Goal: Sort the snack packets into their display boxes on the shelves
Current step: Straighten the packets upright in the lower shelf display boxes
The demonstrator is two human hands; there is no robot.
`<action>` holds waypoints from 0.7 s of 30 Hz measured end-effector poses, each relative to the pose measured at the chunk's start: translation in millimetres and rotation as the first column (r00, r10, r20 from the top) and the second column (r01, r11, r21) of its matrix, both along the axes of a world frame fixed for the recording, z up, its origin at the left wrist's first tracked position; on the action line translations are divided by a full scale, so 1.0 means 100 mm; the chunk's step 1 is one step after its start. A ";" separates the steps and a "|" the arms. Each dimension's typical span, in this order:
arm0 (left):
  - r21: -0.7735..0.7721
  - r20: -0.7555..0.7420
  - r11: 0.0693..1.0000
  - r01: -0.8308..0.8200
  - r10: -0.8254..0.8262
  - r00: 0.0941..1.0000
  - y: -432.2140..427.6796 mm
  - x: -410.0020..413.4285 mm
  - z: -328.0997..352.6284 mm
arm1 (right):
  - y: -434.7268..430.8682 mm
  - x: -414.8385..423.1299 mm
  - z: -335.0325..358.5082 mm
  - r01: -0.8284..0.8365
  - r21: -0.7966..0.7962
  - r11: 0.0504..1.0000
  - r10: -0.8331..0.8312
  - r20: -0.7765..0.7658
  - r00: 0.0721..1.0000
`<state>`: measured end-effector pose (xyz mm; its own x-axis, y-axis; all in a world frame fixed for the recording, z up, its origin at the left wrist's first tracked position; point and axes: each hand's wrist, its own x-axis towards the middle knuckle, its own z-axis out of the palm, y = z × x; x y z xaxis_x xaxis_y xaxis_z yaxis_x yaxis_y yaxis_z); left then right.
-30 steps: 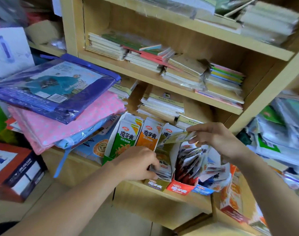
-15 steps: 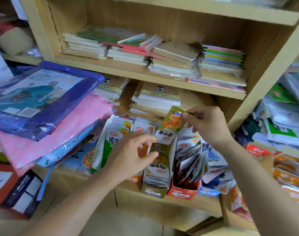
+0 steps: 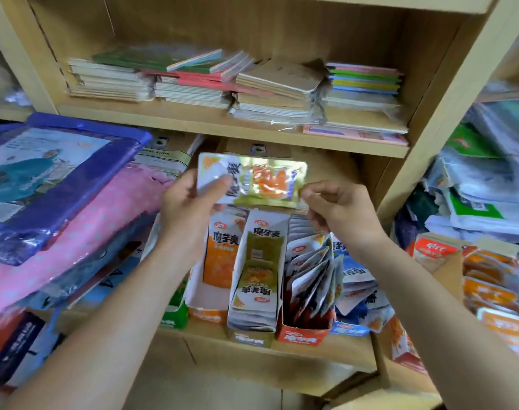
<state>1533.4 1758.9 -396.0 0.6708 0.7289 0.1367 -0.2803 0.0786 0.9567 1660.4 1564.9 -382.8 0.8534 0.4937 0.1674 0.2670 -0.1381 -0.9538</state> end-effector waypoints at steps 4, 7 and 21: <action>-0.022 0.060 0.993 -0.116 0.117 0.991 0.19 -0.06 0.07 | 0.10 0.04 -0.09 0.090 -0.320 0.943 0.079 0.480 0.874; -0.017 0.073 0.988 -0.151 0.152 0.986 0.24 -0.09 0.09 | 0.26 0.02 -0.11 0.103 -0.504 0.857 0.242 0.571 0.785; 0.195 0.031 0.976 -0.098 0.094 0.995 0.21 -0.15 0.07 | 0.49 0.14 -0.11 0.025 -0.501 0.865 0.295 0.549 0.782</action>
